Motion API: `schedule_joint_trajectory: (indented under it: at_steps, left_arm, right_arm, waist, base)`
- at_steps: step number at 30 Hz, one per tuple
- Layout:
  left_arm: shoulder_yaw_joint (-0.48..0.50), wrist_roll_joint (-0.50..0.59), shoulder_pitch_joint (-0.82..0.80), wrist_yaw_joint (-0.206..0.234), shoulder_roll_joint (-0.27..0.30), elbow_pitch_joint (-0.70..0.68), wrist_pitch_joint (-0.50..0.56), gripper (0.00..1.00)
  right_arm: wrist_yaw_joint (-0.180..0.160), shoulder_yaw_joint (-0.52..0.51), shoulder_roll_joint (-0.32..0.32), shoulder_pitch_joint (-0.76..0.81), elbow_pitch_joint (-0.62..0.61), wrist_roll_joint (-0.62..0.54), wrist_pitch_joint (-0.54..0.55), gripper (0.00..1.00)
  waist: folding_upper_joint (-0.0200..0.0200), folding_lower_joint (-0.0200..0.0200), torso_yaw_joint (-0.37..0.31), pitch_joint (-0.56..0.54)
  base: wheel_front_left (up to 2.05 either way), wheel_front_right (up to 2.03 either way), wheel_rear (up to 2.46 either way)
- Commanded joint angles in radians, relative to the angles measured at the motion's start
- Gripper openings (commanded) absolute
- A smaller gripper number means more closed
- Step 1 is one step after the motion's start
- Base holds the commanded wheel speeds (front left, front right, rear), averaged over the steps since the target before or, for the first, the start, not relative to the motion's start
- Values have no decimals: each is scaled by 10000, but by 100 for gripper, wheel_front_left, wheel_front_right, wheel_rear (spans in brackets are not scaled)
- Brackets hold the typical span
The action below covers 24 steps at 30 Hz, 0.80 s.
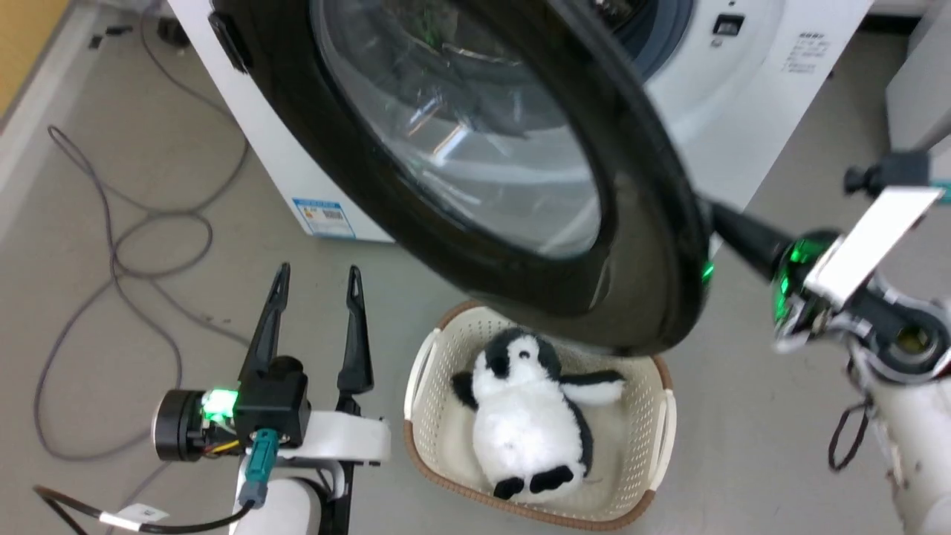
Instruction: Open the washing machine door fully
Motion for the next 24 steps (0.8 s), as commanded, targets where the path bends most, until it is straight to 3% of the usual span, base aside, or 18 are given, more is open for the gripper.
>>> schedule_joint_trajectory:
  at_steps: [1,24]
  left_arm:
    - [4,74,189,-49,37,60,-53,100]
    - [33,50,1030,-249,138,509,-53,100]
  right_arm:
    - [12,119,114,527,-280,28,97,0]
    - [12,1311,1321,3865,-2781,-105,202,0]
  waist:
    - [0,1,-47,-280]
    - [0,1,-45,-1489]
  base:
    - [0,0,0]
    - [0,0,0]
